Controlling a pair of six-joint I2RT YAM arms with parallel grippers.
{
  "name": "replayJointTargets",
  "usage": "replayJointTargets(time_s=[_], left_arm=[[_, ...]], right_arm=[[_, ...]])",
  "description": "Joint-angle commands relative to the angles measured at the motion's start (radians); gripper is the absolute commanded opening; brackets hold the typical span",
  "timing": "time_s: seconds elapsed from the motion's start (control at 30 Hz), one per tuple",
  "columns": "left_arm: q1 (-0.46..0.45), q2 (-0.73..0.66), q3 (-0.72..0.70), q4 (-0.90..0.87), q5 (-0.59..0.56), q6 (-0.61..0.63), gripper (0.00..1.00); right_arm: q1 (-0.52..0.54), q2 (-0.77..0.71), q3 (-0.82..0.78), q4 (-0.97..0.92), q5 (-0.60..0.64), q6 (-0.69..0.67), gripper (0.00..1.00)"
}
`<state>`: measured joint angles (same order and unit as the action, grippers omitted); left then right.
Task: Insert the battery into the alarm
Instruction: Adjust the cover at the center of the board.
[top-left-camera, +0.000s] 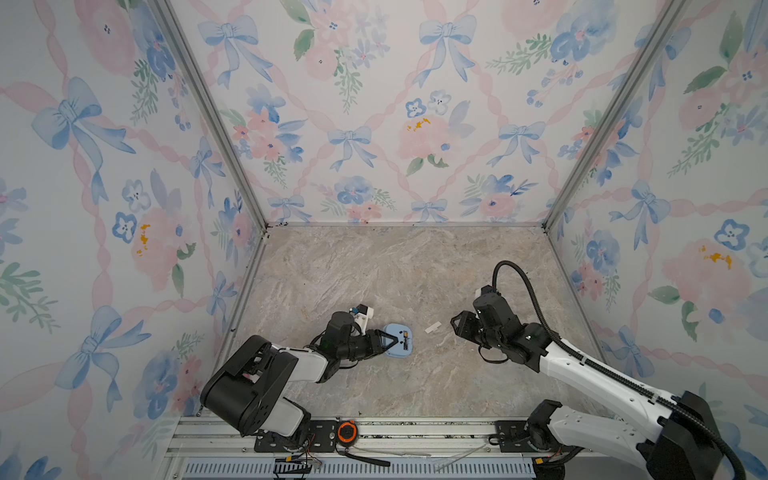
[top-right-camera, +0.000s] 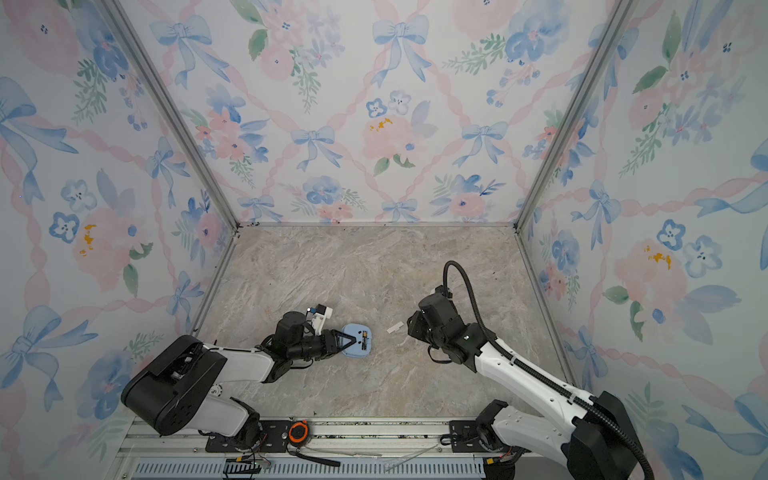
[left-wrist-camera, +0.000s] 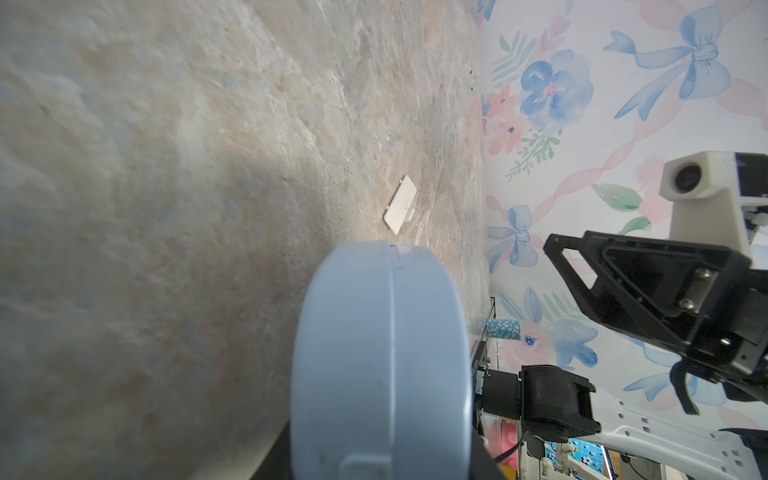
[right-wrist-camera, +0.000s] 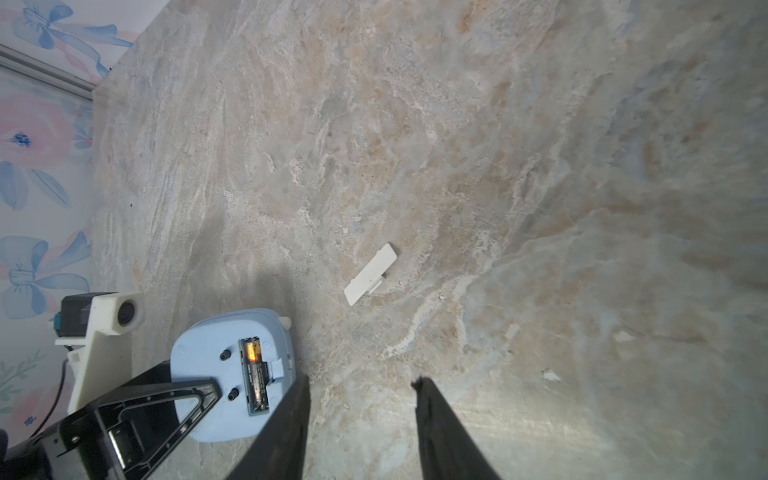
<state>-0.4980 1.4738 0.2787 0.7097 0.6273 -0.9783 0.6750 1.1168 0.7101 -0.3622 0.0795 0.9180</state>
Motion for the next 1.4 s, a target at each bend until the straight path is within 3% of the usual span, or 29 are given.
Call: replayJointTargets(time_s=[0.0, 0.67, 0.9, 1.07, 1.37], left_arm=[[-0.005, 0.019, -0.005, 0.067, 0.023, -0.018, 0.00], [0.009, 0.063, -0.021, 0.059, 0.018, -0.005, 0.00], [0.019, 0.056, -0.047, 0.059, 0.014, -0.005, 0.00], [0.021, 0.033, -0.061, 0.059, 0.013, -0.008, 0.00], [0.024, 0.006, -0.054, 0.023, 0.014, 0.003, 0.00]], right_arm=[[-0.006, 0.037, 0.028, -0.003, -0.040, 0.008, 0.42], [0.024, 0.215, 0.096, -0.022, 0.038, 0.052, 0.34], [0.112, 0.262, 0.123, 0.003, 0.166, 0.047, 0.32], [0.071, 0.333, 0.083, 0.143, 0.012, 0.128, 0.32], [-0.008, 0.492, 0.189, 0.067, -0.008, 0.067, 0.33]])
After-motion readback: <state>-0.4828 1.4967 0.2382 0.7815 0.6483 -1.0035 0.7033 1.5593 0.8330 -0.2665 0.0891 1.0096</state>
